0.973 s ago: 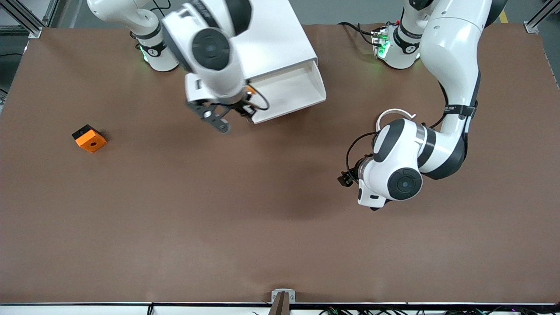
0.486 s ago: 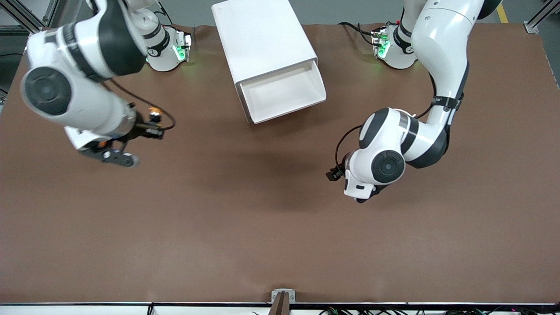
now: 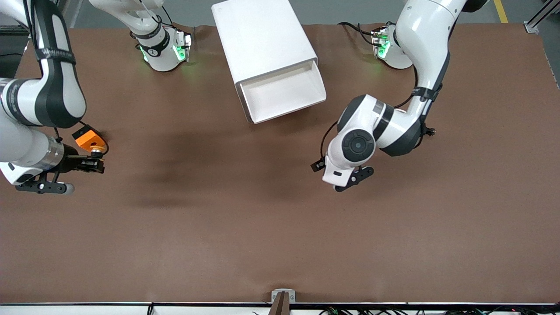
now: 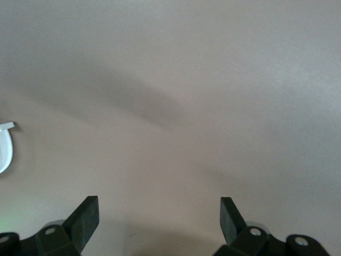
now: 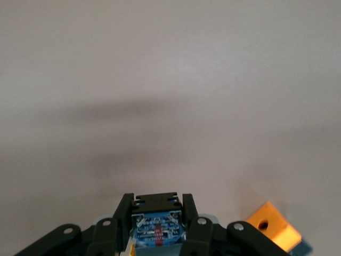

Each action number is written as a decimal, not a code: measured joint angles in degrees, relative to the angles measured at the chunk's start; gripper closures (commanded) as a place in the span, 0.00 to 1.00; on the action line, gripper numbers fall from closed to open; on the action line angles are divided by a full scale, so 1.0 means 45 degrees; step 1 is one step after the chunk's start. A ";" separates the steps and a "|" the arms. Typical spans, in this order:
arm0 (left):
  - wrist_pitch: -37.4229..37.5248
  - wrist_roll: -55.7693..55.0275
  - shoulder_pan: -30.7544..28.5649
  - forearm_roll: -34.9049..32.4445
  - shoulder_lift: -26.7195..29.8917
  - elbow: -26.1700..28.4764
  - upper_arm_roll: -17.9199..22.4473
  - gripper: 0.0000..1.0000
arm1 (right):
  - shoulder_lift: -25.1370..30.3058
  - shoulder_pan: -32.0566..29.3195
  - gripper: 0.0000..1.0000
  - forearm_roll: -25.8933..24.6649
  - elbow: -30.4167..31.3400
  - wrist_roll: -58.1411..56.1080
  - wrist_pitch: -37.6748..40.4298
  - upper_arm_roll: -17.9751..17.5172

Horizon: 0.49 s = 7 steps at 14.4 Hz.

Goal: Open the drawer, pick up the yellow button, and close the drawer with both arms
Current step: 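Carry the yellow button toward the orange block with the right gripper, then push the open drawer closed with the left gripper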

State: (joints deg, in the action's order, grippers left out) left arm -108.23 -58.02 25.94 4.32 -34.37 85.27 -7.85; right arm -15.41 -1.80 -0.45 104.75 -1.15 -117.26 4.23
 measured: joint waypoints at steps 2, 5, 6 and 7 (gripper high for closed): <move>-0.0351 0.0000 0.0527 -0.0005 -0.0004 0.0170 -0.0039 0.00 | -0.0548 -0.0464 0.70 -0.0032 0.0854 -0.0496 -0.1693 -0.0007; -0.1083 -0.0075 0.1635 -0.0005 -0.0050 0.0400 -0.0069 0.00 | -0.1833 -0.0782 0.71 -0.0083 0.1115 -0.0613 -0.3107 -0.0022; -0.1151 -0.0111 0.1928 -0.0005 -0.0043 0.0416 -0.0077 0.00 | -0.2283 -0.0862 0.71 -0.0097 0.1124 -0.0613 -0.3723 -0.0021; -0.1153 -0.0116 0.2125 -0.0005 -0.0011 0.0437 -0.0111 0.00 | -0.2713 -0.0941 0.70 -0.0137 0.1132 -0.0618 -0.4346 -0.0023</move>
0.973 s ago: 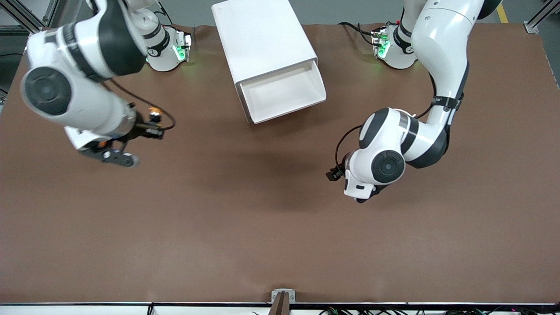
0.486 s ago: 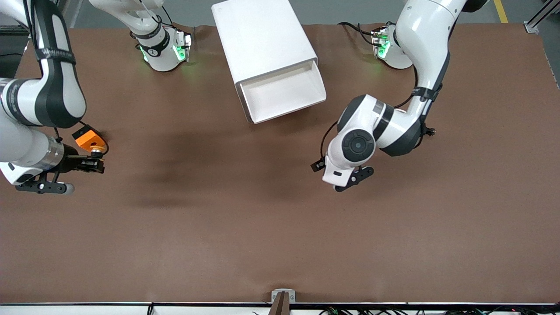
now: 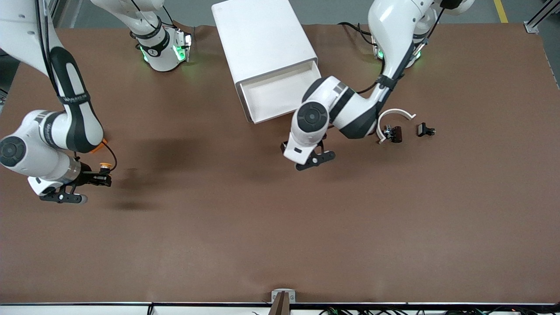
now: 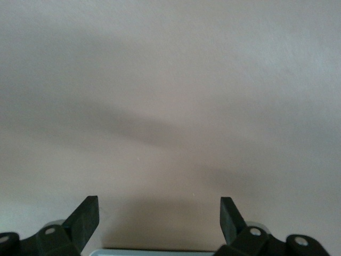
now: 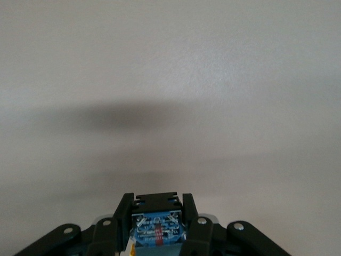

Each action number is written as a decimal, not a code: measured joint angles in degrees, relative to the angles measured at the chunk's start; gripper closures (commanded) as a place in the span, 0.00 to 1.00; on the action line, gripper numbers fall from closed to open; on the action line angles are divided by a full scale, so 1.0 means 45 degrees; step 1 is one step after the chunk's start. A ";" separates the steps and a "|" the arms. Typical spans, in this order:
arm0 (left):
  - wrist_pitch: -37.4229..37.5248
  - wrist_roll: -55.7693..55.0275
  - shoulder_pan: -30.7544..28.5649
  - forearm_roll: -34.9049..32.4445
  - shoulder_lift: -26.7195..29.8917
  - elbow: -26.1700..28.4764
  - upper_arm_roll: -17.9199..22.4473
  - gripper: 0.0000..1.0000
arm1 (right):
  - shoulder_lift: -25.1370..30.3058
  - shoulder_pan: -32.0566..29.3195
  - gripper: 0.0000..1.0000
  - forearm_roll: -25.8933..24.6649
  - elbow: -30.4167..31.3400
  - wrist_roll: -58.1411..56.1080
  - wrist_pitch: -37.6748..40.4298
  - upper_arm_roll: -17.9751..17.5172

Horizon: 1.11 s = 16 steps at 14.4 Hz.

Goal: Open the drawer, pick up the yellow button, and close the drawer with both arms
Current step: 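Push the open drawer closed with the left gripper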

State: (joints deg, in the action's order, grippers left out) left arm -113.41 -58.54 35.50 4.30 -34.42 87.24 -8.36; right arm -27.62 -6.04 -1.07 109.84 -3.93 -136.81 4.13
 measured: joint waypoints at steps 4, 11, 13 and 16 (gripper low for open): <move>-0.0002 -0.0032 0.0058 0.0111 0.1294 0.1159 -0.0609 0.00 | -0.1216 -0.0120 0.66 -0.0228 -0.0006 -0.0006 -0.1375 -0.0005; -0.1147 -0.1207 0.0081 0.0649 0.2699 0.3118 -0.1777 0.00 | -0.1350 -0.0120 0.00 -0.0269 -0.0126 -0.0007 -0.1475 -0.0047; -0.1250 -0.1423 0.0082 0.0649 0.2700 0.3212 -0.2060 0.00 | -0.1264 -0.0118 0.00 -0.0270 -0.0209 -0.0007 -0.1340 -0.0078; -0.1278 -0.1736 0.0074 0.0650 0.2700 0.3314 -0.2468 0.00 | -0.0595 -0.0080 0.00 -0.0272 -0.0486 -0.0007 0.0026 -0.0178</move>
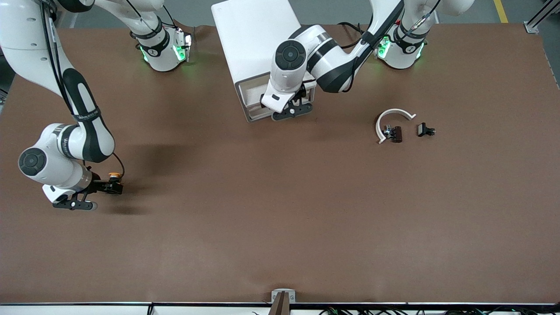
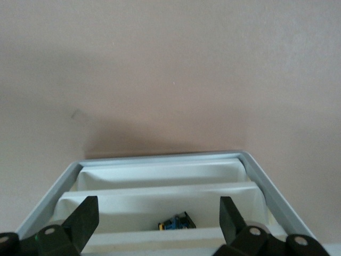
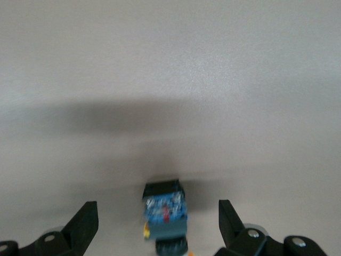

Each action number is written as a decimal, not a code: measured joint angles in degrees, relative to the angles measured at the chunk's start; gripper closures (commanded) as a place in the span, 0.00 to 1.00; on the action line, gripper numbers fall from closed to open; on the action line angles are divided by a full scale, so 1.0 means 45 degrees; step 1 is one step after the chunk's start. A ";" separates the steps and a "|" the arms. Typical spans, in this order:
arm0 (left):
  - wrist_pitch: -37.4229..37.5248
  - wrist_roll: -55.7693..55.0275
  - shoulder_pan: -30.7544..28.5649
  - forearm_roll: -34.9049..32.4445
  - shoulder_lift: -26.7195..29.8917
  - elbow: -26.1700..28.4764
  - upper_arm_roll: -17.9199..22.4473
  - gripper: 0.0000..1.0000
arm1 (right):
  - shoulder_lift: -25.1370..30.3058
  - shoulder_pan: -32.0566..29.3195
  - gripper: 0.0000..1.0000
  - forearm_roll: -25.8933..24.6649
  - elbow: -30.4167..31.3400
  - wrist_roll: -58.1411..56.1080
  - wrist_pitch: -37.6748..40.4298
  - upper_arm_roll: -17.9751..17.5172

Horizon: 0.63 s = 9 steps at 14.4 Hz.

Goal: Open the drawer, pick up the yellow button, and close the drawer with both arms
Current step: 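Push the open drawer closed with the left gripper, then release the button on the table with the right gripper while the left gripper withdraws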

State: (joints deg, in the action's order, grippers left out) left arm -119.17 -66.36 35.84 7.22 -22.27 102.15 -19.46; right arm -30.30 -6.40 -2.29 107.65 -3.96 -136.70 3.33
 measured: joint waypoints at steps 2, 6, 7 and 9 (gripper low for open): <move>-0.0002 -0.0289 -0.0002 0.0013 0.0001 0.0075 -0.0269 0.00 | 0.0901 0.0181 0.00 -0.0001 -0.0121 0.0000 0.1369 -0.0115; -0.0005 -0.0383 -0.0004 0.0404 0.0007 0.0262 -0.0669 0.00 | 0.2997 0.0836 0.00 -0.0003 -0.0174 0.0007 0.4163 -0.0170; -0.0010 -0.0394 -0.0006 0.0452 0.0009 0.0289 -0.0708 0.00 | 0.3515 0.0982 0.00 -0.0003 -0.0189 0.0019 0.4760 -0.0174; -0.0026 -0.0397 -0.0009 0.0491 0.0009 0.0332 -0.0786 0.00 | 0.4540 0.1181 0.00 -0.0003 -0.0303 0.0027 0.5881 -0.0194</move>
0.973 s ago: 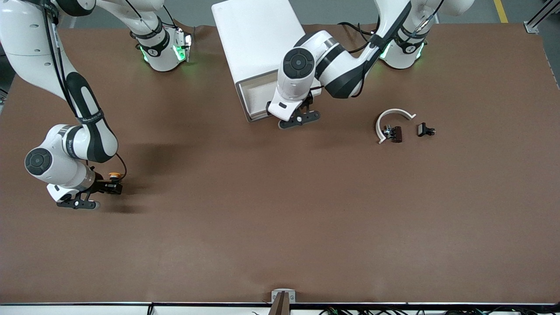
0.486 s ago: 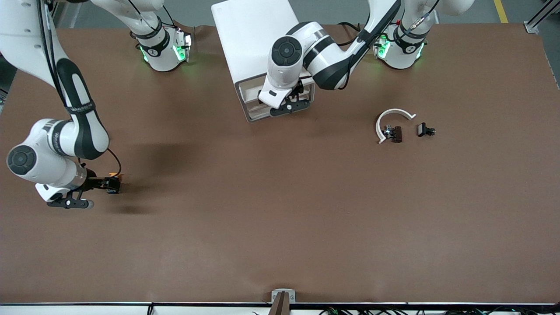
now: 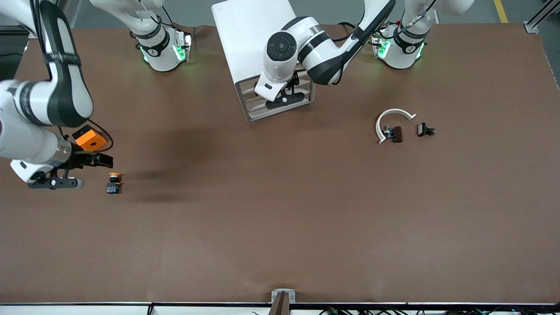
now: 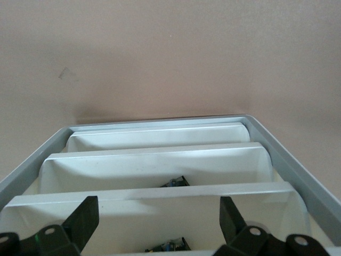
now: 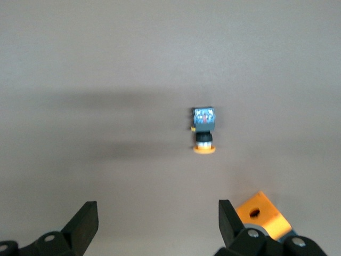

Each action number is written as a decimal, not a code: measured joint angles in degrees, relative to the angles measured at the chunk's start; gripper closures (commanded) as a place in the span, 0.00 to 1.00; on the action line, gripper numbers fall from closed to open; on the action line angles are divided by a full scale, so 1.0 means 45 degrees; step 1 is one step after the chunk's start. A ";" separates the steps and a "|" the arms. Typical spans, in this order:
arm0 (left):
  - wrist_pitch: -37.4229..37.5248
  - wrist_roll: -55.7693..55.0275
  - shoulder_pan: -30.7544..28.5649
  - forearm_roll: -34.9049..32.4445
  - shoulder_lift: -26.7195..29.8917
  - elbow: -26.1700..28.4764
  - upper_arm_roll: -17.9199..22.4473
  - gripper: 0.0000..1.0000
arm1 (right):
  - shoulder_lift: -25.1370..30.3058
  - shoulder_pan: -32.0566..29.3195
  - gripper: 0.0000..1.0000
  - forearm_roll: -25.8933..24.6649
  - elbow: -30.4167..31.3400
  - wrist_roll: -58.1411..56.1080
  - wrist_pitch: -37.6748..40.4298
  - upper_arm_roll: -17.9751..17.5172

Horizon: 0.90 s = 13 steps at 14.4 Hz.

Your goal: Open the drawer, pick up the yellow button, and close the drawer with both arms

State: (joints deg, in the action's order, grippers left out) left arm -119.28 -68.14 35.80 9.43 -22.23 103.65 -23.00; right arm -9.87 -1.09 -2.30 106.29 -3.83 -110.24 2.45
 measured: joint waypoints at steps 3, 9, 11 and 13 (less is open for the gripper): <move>-0.0004 -0.0014 -0.0007 0.0047 0.0000 0.0042 -0.0082 0.00 | 0.0858 0.0163 0.00 0.0000 -0.0820 0.0000 0.1512 -0.0020; -0.0064 0.0324 -0.1641 -0.0540 0.0029 -0.0135 -0.0072 0.00 | 0.0982 0.0695 0.00 0.0000 -0.4037 0.0031 0.4929 -0.0107; -0.0064 0.0447 -0.2803 -0.0959 0.0074 -0.0349 -0.0071 0.00 | 0.0982 0.0701 0.00 0.0000 -0.4709 0.0027 0.5437 -0.0106; -0.0064 0.0577 -0.3794 -0.1419 0.0089 -0.0623 -0.0056 0.00 | 0.0982 0.0701 0.00 0.0000 -0.5057 0.0025 0.5549 -0.0096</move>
State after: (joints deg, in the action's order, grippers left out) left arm -119.57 -65.54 18.72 3.05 -21.83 100.84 -23.25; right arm -5.45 2.07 -2.30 83.53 -3.72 -85.26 2.02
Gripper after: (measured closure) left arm 0.000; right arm 0.000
